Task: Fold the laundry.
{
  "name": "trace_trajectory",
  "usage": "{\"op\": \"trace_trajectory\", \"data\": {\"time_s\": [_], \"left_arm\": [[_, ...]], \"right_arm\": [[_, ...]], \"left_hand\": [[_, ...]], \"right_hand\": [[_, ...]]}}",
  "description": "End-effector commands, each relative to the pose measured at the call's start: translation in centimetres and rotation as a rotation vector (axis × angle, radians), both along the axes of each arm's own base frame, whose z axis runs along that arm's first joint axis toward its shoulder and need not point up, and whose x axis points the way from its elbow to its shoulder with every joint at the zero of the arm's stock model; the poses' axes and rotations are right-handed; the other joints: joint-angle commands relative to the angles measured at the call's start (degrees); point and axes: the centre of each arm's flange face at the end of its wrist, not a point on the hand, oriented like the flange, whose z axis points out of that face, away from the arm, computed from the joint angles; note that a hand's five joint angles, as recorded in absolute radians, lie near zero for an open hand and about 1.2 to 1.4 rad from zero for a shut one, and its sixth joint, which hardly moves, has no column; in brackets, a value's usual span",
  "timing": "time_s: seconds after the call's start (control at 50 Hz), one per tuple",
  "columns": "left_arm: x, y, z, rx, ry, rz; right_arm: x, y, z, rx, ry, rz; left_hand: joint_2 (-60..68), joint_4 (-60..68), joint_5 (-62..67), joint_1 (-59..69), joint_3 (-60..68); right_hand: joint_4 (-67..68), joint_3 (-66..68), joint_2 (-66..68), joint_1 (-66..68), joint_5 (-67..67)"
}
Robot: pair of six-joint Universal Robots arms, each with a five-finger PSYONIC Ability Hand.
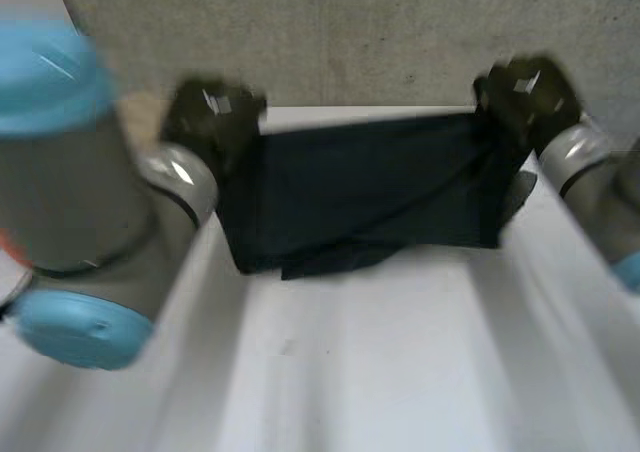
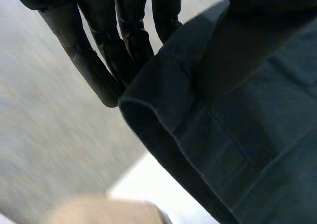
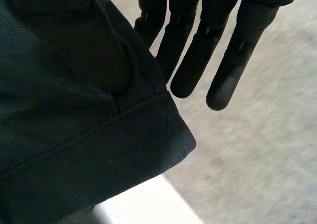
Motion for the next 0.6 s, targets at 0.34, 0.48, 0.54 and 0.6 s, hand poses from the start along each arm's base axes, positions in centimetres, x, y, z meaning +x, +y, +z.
{"op": "trace_trajectory", "data": {"time_s": [0.34, 0.48, 0.54, 0.6], "left_arm": [[4.7, 0.8, 15.5, -0.193, 0.234, -0.004], [5.3, 2.2, 13.7, -0.086, 0.182, -0.023], [6.1, 4.0, 14.6, -0.112, 0.199, -0.048], [7.0, 6.1, 16.5, -0.178, 0.247, -0.083]], "right_arm": [[-1.7, 2.1, 14.4, -0.089, -0.086, 0.006], [-1.9, 5.0, 13.1, 0.027, -0.04, 0.085], [-2.7, 7.2, 15.3, -0.042, -0.055, 0.072], [-4.2, 8.4, 17.5, -0.121, -0.08, 0.023]], "left_hand": [[11.53, 11.61, 13.52, 13.55, 12.03], [11.53, 11.61, 13.52, 13.55, 12.03], [11.53, 11.61, 13.52, 13.55, 12.03], [11.53, 11.61, 13.52, 13.55, 12.03]], "right_hand": [[11.57, 11.89, 12.77, 16.19, 12.97], [11.57, 11.89, 12.77, 16.19, 12.97], [11.57, 11.89, 12.77, 16.19, 12.97], [11.57, 11.89, 12.77, 16.19, 12.97]]}}
